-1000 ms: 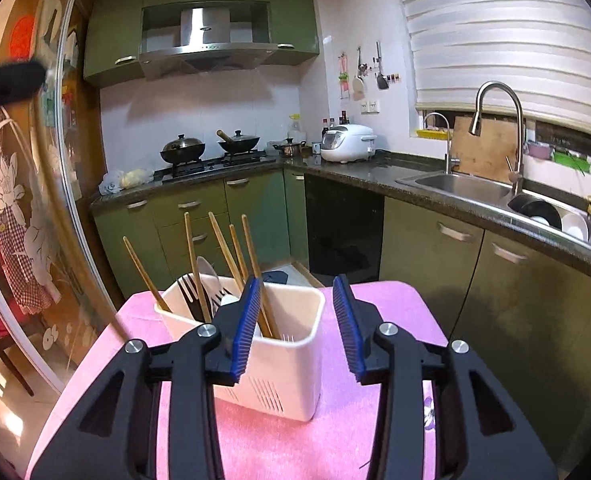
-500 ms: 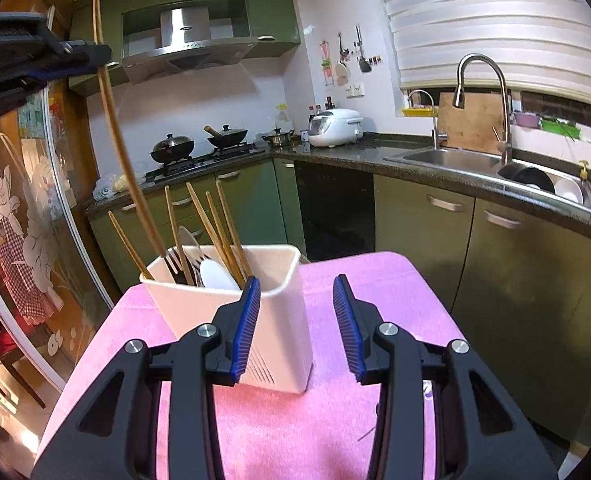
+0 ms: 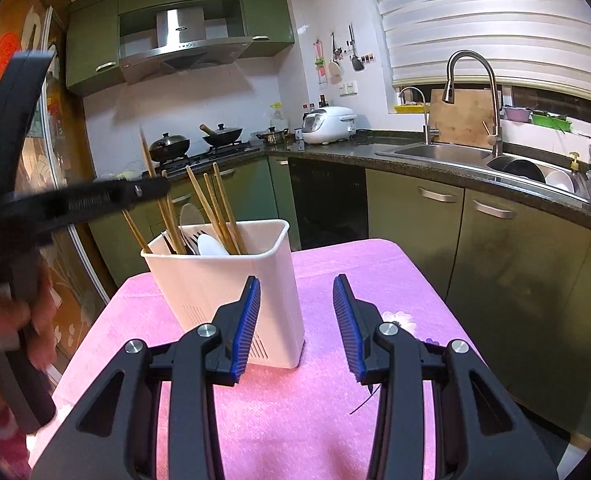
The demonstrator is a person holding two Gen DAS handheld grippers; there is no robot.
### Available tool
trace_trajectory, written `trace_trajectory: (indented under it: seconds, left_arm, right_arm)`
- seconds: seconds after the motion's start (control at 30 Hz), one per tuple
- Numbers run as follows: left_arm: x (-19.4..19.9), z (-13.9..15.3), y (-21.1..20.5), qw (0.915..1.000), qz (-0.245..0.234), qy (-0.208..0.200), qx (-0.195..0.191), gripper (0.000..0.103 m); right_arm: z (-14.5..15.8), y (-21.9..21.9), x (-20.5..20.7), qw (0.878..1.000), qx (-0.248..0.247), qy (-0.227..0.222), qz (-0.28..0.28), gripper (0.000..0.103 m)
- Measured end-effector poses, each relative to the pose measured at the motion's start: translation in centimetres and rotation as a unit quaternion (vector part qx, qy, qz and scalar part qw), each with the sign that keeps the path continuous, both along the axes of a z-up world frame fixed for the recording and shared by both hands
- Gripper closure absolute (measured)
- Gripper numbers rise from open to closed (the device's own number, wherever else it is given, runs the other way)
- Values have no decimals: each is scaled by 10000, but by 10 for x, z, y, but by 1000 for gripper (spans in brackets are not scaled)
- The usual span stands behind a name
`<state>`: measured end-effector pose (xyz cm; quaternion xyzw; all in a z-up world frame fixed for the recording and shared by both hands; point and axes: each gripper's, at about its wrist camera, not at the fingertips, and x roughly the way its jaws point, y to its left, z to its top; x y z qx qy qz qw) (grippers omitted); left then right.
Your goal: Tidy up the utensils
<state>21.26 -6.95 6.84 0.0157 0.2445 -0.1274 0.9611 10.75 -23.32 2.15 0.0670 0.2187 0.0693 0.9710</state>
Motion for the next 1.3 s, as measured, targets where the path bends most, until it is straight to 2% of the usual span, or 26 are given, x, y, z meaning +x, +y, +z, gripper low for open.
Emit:
trace_trajectory:
  seconds: [0.13,0.17,0.2,0.3,0.33,0.47,0.53,0.63,0.83,1.07,1.3]
  left_arm:
    - [-15,-12,5,10000,36,-41,11,44]
    - [-20,-13,7,10000,60,-62,-9,29]
    - [-24,-13,8,9999,70,-85,-31,19]
    - [-46,-14,16,9998,99,-182,-58,9]
    - [-54,-14,19,9997,107,-197,-74,7]
    - [-87,-18,24,9998,83,-145,-100,7]
    - [-107,-21,26,9997,136,-167,-69,7]
    - [-143,-26,27,9995,142,-265,-7,6]
    - [-186,-28,33,9992,187,-332,-128,6]
    - [-208,-23,36,9988,272,-378,-178,6]
    - [-205,-20,42,9980,286,-246,-513,6]
  right_arm:
    - [-2,-1,-2,10000,15,27,19,58]
    - [-2,-2,-3,10000,24,25,23,57]
    - [-3,-2,-5,10000,29,22,29,53]
    - [-3,-1,-10,10000,11,23,71,46]
    - [-4,-1,-12,10000,13,25,87,38]
    - [-5,-3,-27,9999,14,-1,141,10]
    - [-5,-5,-38,9998,-16,-35,172,4]
    - [-3,-4,-54,9996,-101,-71,237,4]
    - [1,-3,-84,9991,-181,-137,352,4]
    - [8,-2,-121,9983,-281,-241,452,4]
    - [10,-3,-138,9979,-275,-315,490,4]
